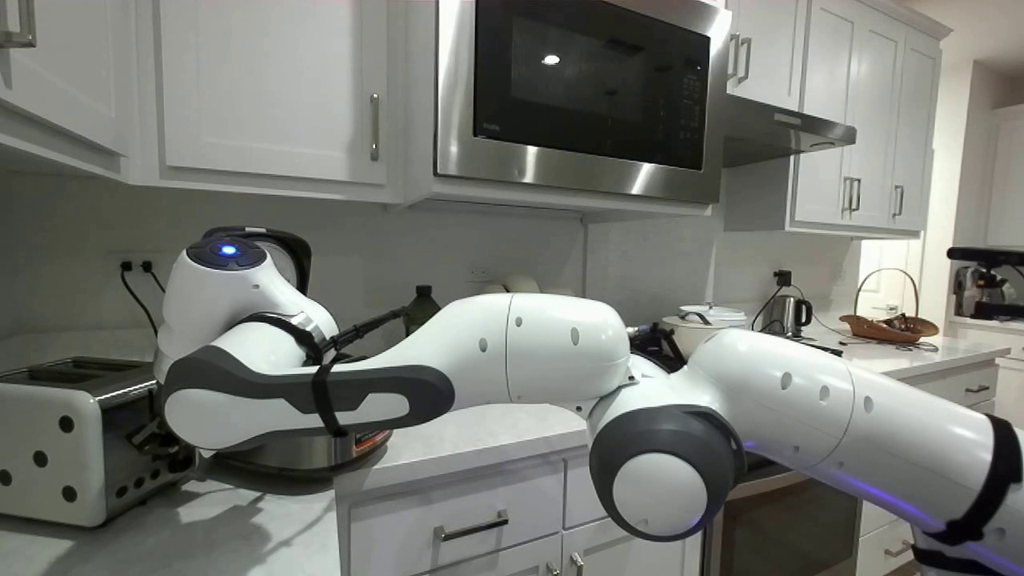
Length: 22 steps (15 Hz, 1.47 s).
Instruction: Push down the lever on the toaster
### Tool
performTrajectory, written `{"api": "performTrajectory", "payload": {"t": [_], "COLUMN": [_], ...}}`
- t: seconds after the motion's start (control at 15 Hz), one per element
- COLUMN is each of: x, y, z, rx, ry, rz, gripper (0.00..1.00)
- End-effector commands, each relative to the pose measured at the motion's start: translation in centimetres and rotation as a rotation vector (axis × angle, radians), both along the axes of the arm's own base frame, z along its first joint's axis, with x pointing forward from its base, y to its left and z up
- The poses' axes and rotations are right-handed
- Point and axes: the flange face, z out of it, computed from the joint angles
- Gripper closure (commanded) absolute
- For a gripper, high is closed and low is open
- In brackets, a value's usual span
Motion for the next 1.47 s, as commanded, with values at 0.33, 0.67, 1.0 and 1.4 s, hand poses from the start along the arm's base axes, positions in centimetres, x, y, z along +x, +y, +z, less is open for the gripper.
{"api": "performTrajectory", "payload": {"t": [0.33,0.67,1.0,1.4], "x": [0.1,-0.4,-0.5,-1.1], "y": [-0.4,-0.8,-0.9,-0.2], "z": [-2.8,-5.4,-7.5,-3.7], "rx": [-0.057,-0.119,-0.158,-0.100], "ry": [0.055,0.124,0.172,0.167], "rz": [-0.045,-0.065,-0.073,-0.061], "gripper": [1.00,1.00,1.00,1.00]}}
